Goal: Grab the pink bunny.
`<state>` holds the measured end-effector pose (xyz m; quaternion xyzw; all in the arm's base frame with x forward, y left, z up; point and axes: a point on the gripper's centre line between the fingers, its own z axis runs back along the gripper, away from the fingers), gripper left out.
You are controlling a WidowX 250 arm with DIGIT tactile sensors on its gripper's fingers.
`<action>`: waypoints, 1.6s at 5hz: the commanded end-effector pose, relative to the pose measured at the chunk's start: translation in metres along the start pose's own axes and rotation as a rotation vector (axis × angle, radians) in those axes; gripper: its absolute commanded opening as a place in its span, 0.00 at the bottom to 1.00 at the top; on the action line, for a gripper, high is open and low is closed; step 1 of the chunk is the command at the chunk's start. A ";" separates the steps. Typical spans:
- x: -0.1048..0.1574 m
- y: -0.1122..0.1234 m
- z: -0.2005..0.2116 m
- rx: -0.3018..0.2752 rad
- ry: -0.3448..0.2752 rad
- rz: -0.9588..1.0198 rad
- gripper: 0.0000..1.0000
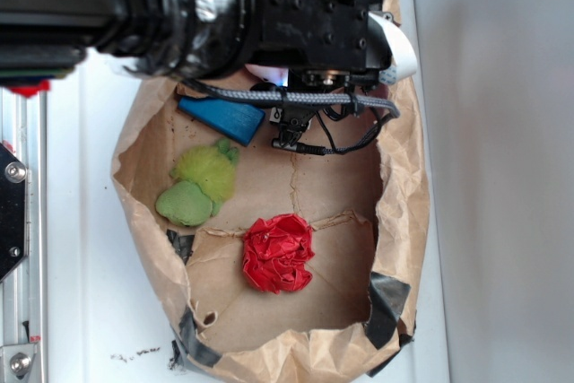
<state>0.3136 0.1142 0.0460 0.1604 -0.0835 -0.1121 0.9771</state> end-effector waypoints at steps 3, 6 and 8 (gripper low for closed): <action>0.005 0.012 0.012 0.052 -0.035 0.042 0.00; -0.007 -0.014 0.117 0.057 -0.192 0.064 0.00; 0.007 -0.022 0.171 0.001 -0.251 0.077 0.00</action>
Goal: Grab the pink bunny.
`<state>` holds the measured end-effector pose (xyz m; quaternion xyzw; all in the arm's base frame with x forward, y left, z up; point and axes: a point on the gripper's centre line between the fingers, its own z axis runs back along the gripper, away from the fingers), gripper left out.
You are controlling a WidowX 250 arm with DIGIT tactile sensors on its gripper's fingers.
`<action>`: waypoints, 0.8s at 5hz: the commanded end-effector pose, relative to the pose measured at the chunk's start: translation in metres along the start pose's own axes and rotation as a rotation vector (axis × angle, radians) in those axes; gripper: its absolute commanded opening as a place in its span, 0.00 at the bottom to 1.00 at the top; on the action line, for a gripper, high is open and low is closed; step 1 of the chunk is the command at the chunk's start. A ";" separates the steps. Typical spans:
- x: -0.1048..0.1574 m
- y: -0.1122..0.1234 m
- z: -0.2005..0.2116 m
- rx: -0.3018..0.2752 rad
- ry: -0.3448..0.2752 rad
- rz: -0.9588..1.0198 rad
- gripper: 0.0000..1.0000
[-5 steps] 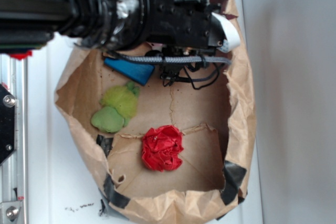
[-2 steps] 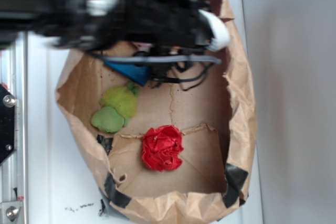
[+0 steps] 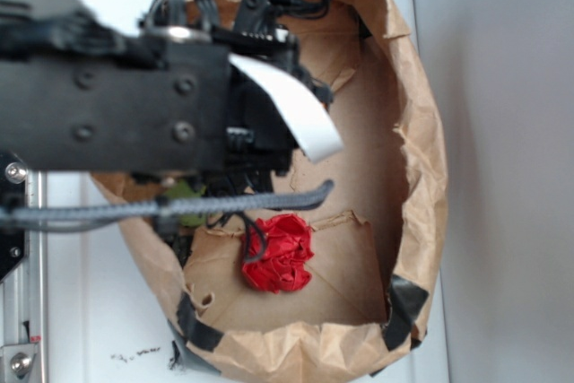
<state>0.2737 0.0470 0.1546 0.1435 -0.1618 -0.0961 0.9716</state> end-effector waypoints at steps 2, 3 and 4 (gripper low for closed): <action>0.040 0.011 0.055 -0.069 -0.004 0.238 0.00; 0.046 0.017 0.056 -0.173 0.058 0.327 0.00; 0.046 0.021 0.048 -0.203 0.061 0.318 0.00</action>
